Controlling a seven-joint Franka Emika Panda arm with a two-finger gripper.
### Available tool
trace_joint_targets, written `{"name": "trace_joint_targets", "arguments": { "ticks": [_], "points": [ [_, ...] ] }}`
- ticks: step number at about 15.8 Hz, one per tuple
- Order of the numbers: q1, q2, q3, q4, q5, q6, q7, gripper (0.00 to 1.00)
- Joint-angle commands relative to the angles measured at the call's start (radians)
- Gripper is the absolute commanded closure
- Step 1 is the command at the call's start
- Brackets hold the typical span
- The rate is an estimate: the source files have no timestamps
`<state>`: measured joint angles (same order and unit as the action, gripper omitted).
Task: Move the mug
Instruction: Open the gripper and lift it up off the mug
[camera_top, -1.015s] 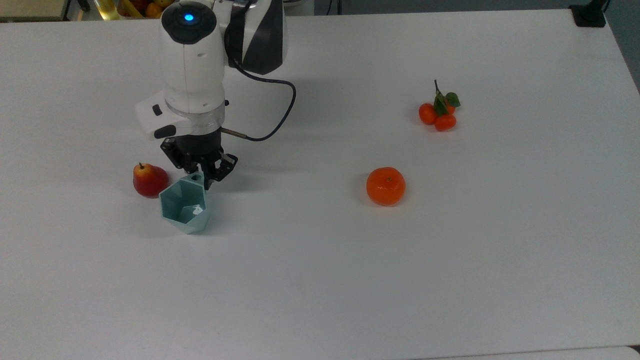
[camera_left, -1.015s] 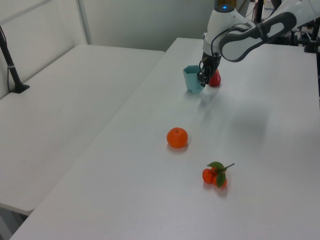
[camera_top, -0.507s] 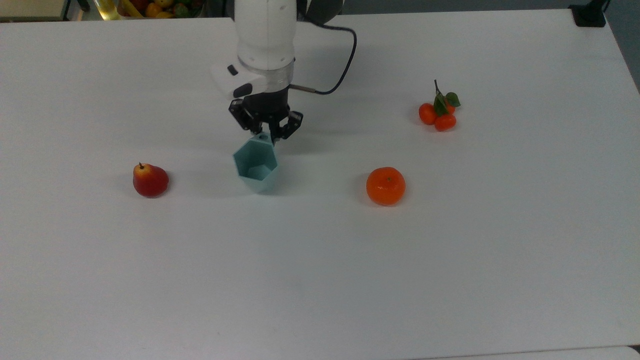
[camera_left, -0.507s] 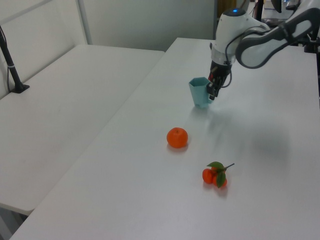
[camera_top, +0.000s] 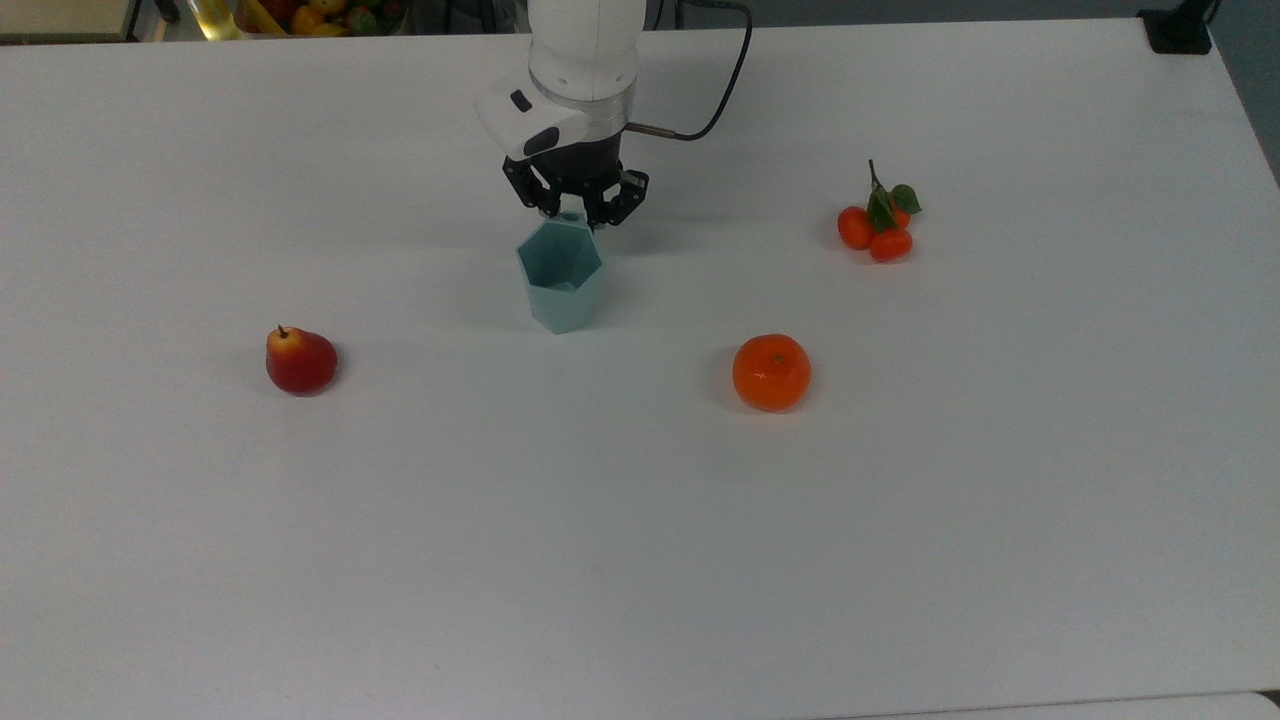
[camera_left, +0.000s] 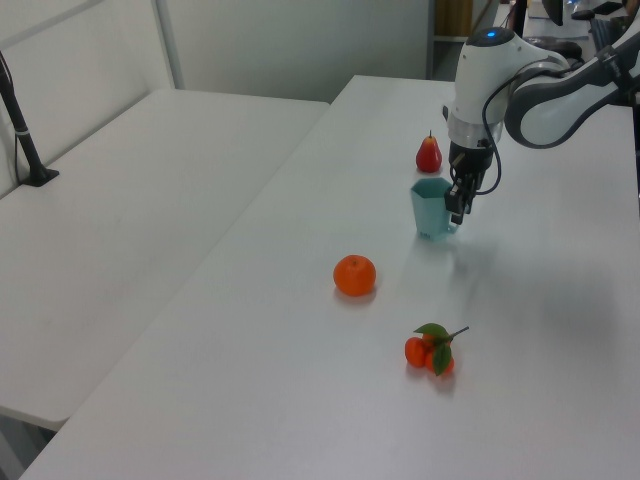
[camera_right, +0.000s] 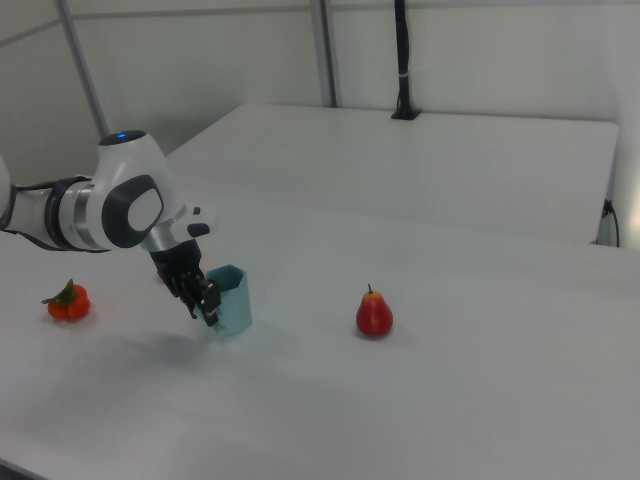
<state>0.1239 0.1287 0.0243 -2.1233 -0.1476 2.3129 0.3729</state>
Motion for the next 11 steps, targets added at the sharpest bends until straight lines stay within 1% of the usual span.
{"name": "trace_joint_targets", "arguments": {
  "ticks": [1, 2, 4, 6, 7, 9, 11],
  "points": [
    [0.016, -0.046, -0.004, -0.001, -0.029, -0.098, 0.024, 0.00],
    [0.017, -0.050, -0.004, 0.015, -0.030, -0.137, 0.020, 0.00],
    [0.023, -0.052, -0.004, 0.086, -0.033, -0.245, 0.008, 0.00],
    [0.022, -0.050, -0.003, 0.196, -0.029, -0.375, -0.058, 0.00],
    [0.020, -0.049, -0.004, 0.259, -0.015, -0.436, -0.084, 0.00],
    [0.014, -0.047, -0.004, 0.362, -0.004, -0.524, -0.097, 0.00],
    [0.013, -0.050, -0.009, 0.439, -0.003, -0.598, -0.106, 0.00]
  ]
}}
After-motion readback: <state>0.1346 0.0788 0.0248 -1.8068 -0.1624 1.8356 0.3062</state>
